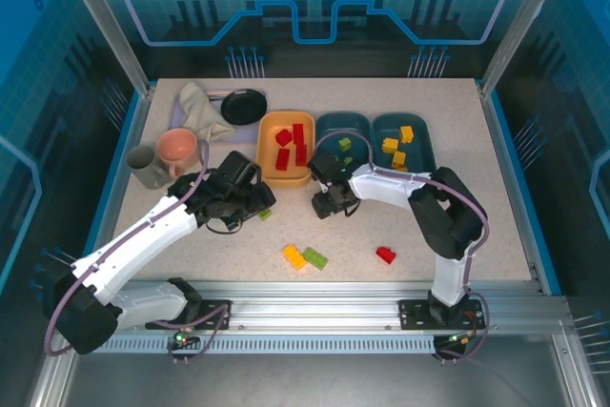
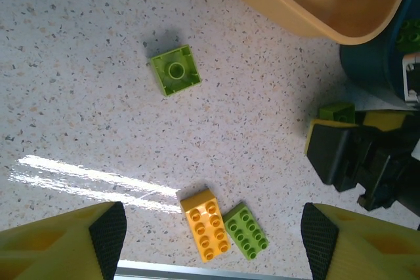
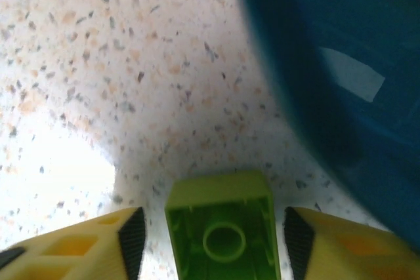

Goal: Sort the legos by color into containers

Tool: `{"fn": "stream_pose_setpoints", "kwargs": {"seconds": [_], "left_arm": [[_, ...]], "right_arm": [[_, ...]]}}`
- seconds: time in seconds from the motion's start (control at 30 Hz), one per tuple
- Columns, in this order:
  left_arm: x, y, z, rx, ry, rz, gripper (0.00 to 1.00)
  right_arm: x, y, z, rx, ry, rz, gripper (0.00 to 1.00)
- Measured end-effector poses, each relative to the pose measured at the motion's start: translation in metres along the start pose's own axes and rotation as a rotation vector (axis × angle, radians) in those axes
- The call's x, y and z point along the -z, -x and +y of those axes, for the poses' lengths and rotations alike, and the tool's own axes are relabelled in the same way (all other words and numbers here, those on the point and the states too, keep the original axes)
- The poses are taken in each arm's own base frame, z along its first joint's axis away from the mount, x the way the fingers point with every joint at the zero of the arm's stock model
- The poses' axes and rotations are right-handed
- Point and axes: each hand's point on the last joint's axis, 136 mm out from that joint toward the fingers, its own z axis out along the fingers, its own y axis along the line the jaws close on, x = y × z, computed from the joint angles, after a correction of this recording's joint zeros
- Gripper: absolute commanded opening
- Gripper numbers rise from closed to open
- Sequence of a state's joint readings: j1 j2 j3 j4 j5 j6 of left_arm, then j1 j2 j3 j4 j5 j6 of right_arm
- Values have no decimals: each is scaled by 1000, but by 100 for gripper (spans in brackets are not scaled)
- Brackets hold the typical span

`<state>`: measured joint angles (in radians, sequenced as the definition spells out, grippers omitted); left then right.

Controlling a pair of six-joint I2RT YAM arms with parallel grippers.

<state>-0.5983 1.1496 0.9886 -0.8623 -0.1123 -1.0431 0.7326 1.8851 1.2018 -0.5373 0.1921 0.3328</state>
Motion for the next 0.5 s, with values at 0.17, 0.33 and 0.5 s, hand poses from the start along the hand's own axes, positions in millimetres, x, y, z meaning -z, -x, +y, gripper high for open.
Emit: {"fn": "stream_pose_setpoints", "kwargs": {"seconds": [0.17,0.33,0.5], "left_arm": [[-2,-4,6,2,7,5,74],[-2,-6,6,-5,6,9,73],[-3,-14,-4,-42,-29,24,73]], "right_arm": [[-5,8,3,-5,-3,0,32],[2,5,1,-17,-8,-11,28],[62,9,-7,-58,7,-104,30]]}}
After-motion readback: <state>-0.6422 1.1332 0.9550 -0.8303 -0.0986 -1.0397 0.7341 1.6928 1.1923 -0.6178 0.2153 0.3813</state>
